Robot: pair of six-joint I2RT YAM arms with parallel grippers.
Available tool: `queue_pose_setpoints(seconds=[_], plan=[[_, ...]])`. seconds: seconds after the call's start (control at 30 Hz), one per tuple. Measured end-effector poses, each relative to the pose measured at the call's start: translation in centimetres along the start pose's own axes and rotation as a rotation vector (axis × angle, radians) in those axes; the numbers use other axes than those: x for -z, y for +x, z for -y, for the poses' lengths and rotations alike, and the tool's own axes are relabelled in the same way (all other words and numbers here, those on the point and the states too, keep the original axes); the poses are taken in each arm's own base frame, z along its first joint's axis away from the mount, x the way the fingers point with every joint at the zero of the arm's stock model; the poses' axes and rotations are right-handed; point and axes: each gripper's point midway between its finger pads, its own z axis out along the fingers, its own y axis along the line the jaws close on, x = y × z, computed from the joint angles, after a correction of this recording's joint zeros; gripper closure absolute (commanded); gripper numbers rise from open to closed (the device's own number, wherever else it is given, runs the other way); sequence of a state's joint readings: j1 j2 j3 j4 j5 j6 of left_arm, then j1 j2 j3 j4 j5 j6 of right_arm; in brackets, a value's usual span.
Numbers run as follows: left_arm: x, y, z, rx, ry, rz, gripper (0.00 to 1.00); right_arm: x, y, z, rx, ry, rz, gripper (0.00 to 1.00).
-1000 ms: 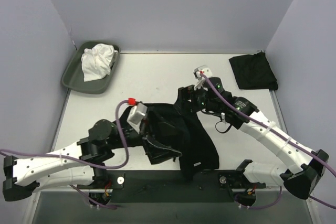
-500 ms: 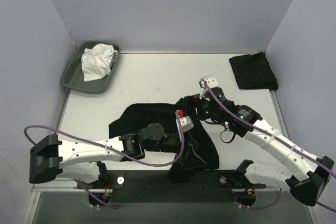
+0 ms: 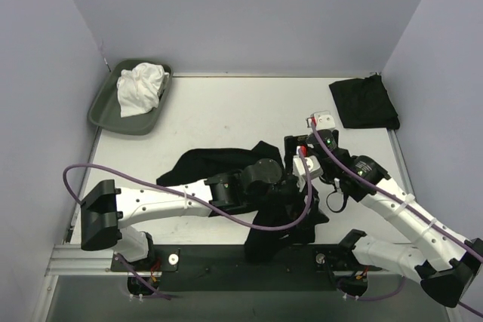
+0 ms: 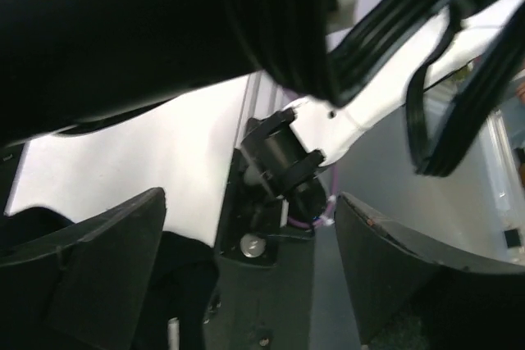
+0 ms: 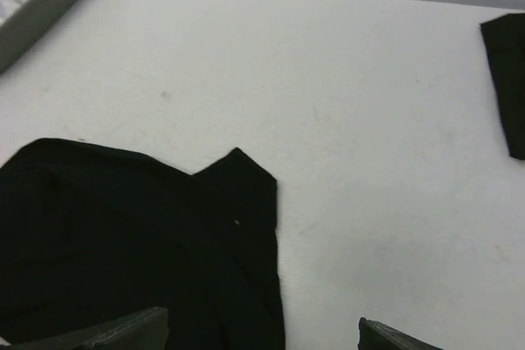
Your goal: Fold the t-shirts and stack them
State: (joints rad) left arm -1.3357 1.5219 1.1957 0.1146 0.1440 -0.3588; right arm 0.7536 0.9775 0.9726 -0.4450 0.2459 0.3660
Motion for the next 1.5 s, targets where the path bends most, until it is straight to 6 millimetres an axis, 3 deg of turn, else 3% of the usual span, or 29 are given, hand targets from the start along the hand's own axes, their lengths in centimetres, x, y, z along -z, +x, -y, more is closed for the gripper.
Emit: queue_pose_setpoints(seconds=[0.1, 0.27, 0.4, 0.5, 0.57, 0.63, 0.7, 0.77, 0.87, 0.97, 1.17, 1.3, 1.5], plan=[[-0.5, 1.3, -1.6, -0.017, -0.036, -0.060, 0.03, -0.2, 1.2, 1.9, -0.004, 0.071, -0.037, 0.00], [1.0, 3.2, -4.4, -0.099, -0.401, -0.187, 0.03, 0.0, 3.6, 3.8, 0.003, 0.140, -0.091, 0.00], [3.4, 4.3, -5.4, -0.097, -0.418, -0.211, 0.03, -0.2, 4.2, 3.2, 0.019, 0.126, -0.118, 0.00], [9.6, 8.8, -11.0, 0.015, -0.535, -0.300, 0.02, 0.0, 4.5, 1.0, 0.033, 0.045, -0.122, 0.01], [13.8, 8.9, -13.8, 0.084, -0.639, -0.284, 0.03, 0.1, 4.9, -0.2, 0.029, -0.005, -0.137, 0.02], [17.6, 6.7, -14.9, 0.133, -0.706, -0.196, 0.03, 0.0, 5.5, -1.1, 0.022, -0.043, -0.169, 0.04], [21.5, 2.7, -15.2, 0.157, -0.750, -0.031, 0.03, -0.3, 6.4, -2.1, 0.023, -0.069, -0.212, 0.06], [24.9, 0.1, -15.5, 0.169, -0.796, 0.086, 0.03, -0.7, 7.8, -3.1, 0.042, -0.096, -0.258, 0.09], [28.6, -0.8, -16.8, 0.184, -0.891, 0.154, 0.03, -0.8, 10.0, -4.5, 0.078, -0.129, -0.330, 0.14], [30.1, 1.3, -18.8, 0.217, -0.984, 0.103, 0.02, -0.4, 11.2, -5.9, 0.104, -0.168, -0.362, 0.14], [31.2, 9.5, -22.0, 0.352, -1.106, -0.131, 0.03, 0.5, 13.1, -9.3, 0.189, -0.238, -0.405, 0.14], [31.2, 11.7, -23.9, 0.457, -1.132, -0.207, 0.04, 0.3, 14.0, -10.0, 0.220, -0.229, -0.427, 0.14], [31.2, 15.4, -27.3, 0.682, -1.125, -0.295, 0.04, -0.1, 13.6, -9.8, 0.215, -0.205, -0.402, 0.13]])
